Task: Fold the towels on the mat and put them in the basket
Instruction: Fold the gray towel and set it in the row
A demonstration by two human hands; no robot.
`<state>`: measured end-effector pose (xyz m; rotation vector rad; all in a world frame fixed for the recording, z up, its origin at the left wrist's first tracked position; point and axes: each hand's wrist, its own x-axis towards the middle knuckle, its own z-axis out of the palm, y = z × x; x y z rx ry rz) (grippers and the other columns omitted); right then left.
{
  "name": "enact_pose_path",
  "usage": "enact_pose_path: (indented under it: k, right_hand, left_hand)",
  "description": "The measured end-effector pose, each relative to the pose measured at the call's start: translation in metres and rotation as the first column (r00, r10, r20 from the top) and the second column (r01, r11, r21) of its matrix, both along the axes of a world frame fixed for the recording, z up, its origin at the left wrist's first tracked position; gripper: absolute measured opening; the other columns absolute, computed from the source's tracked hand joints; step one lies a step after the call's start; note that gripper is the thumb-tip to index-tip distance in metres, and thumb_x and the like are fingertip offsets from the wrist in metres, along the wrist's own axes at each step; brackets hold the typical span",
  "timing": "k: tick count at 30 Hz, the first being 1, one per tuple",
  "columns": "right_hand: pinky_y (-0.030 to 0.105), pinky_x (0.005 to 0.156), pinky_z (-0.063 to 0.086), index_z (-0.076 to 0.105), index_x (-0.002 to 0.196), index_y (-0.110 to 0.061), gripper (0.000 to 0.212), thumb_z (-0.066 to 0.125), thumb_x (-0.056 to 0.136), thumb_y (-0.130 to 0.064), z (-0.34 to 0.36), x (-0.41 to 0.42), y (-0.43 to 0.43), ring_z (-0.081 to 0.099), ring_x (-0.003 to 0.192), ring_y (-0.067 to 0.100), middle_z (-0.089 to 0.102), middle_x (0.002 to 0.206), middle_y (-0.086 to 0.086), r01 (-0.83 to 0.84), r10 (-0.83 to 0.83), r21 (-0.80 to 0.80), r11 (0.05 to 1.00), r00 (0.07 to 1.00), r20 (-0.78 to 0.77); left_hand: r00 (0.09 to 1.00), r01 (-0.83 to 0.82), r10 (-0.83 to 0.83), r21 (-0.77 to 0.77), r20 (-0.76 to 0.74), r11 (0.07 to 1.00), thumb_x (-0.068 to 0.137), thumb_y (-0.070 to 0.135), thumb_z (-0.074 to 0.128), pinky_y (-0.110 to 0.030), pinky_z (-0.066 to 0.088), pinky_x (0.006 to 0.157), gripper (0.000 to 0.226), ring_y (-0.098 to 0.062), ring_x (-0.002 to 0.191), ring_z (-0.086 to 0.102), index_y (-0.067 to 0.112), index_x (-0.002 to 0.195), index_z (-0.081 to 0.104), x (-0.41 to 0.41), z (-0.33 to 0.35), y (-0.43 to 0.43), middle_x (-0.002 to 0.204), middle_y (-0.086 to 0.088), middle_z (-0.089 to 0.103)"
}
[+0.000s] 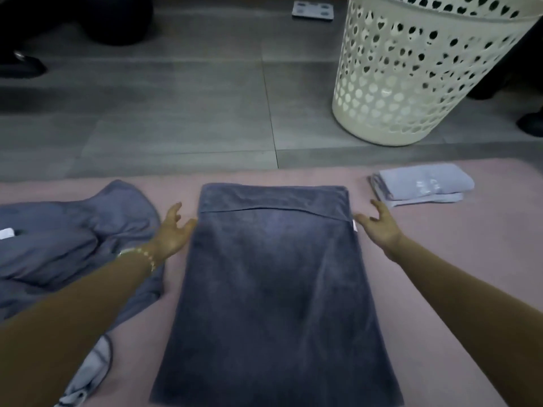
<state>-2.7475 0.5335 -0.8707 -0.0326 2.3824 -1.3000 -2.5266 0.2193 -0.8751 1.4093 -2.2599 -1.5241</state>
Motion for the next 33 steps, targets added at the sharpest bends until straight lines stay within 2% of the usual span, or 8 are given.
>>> enact_pose_path:
  k: [3,7,11,16,22,27,30,33]
  right_hand:
    - [0.035,0.1,0.039,0.032,0.143,-0.006,0.066,0.066,0.088,-0.016,-0.028,0.036,0.032,0.042,0.128,0.03,0.039,0.144,0.015,0.047,-0.048,0.072,0.996,0.999,0.024]
    - [0.03,0.074,0.042,0.047,0.123,0.0,0.052,0.073,0.081,-0.014,-0.052,0.081,0.082,0.053,0.093,0.027,0.054,0.11,0.017,0.074,-0.091,0.149,0.986,0.989,0.115]
    - [0.025,0.061,0.044,0.057,0.088,-0.002,0.034,0.077,0.077,-0.028,-0.059,0.111,0.11,0.057,0.081,0.026,0.06,0.083,0.01,-0.01,-0.026,0.166,0.986,0.977,0.211]
    - [0.031,0.079,0.051,0.067,0.096,-0.002,0.036,0.073,0.08,-0.034,-0.058,0.141,0.117,0.064,0.091,0.027,0.067,0.094,0.008,-0.14,0.074,0.169,0.976,0.934,0.349]
    - [0.026,0.062,0.047,0.063,0.086,0.01,0.042,0.062,0.089,-0.032,-0.057,0.163,0.138,0.055,0.069,0.023,0.064,0.081,0.02,-0.074,0.042,0.16,0.984,0.979,0.197]
    - [0.013,0.046,0.047,0.057,0.084,-0.002,0.028,0.071,0.083,-0.026,-0.048,0.169,0.142,0.053,0.064,0.019,0.058,0.082,0.013,0.046,-0.035,-0.022,0.999,0.941,0.338]
    - [0.016,0.053,0.053,0.06,0.087,-0.005,0.049,0.082,0.064,-0.042,-0.041,0.154,0.138,0.06,0.07,0.02,0.065,0.074,0.006,0.148,-0.052,-0.198,0.969,0.905,0.423]
    - [0.022,0.069,0.053,0.056,0.114,-0.003,0.027,0.053,0.095,-0.022,-0.03,0.122,0.12,0.061,0.092,0.023,0.067,0.105,0.008,0.315,-0.139,-0.278,0.908,0.85,0.508]
  left_hand:
    - [0.985,-0.054,0.047,0.035,0.167,0.998,0.088,0.024,0.064,-0.045,0.046,0.094,0.049,-0.039,0.109,0.056,-0.002,0.126,0.045,0.044,-0.046,0.011,0.121,-0.027,0.054]
    - [0.933,0.168,-0.155,-0.013,0.325,0.986,0.089,0.029,0.062,-0.027,0.041,0.063,0.036,-0.019,0.071,0.056,0.004,0.064,0.056,0.087,-0.059,0.035,0.071,-0.01,0.058]
    - [0.933,0.246,-0.261,0.09,0.248,0.965,0.088,0.026,0.064,-0.026,0.047,0.081,0.029,-0.017,0.086,0.061,-0.001,0.095,0.07,0.112,-0.049,0.057,0.097,-0.008,0.068]
    - [0.965,0.075,-0.152,0.33,0.215,0.941,0.085,0.04,0.064,-0.028,0.046,0.079,0.031,-0.014,0.078,0.061,0.016,0.103,0.062,0.135,-0.038,0.087,0.1,-0.004,0.064]
    - [0.989,-0.073,0.042,0.23,0.139,0.97,0.087,0.039,0.062,-0.028,0.044,0.077,0.029,-0.013,0.072,0.058,0.014,0.101,0.062,0.156,-0.033,0.1,0.098,-0.006,0.064]
    - [0.97,-0.041,-0.043,0.33,0.241,0.943,0.089,0.035,0.06,-0.025,0.049,0.07,0.034,-0.018,0.081,0.062,0.005,0.104,0.065,0.18,-0.036,0.094,0.102,-0.01,0.067]
    - [0.992,-0.118,0.077,0.485,0.103,0.866,0.092,0.024,0.058,-0.021,0.055,0.067,0.027,-0.021,0.089,0.063,0.001,0.105,0.064,0.176,-0.029,0.076,0.103,-0.012,0.068]
    - [0.918,-0.249,0.392,0.681,-0.06,0.688,0.098,0.012,0.041,-0.011,0.048,0.047,0.018,-0.004,0.06,0.063,0.012,0.088,0.056,0.139,-0.015,0.051,0.07,0.0,0.068]
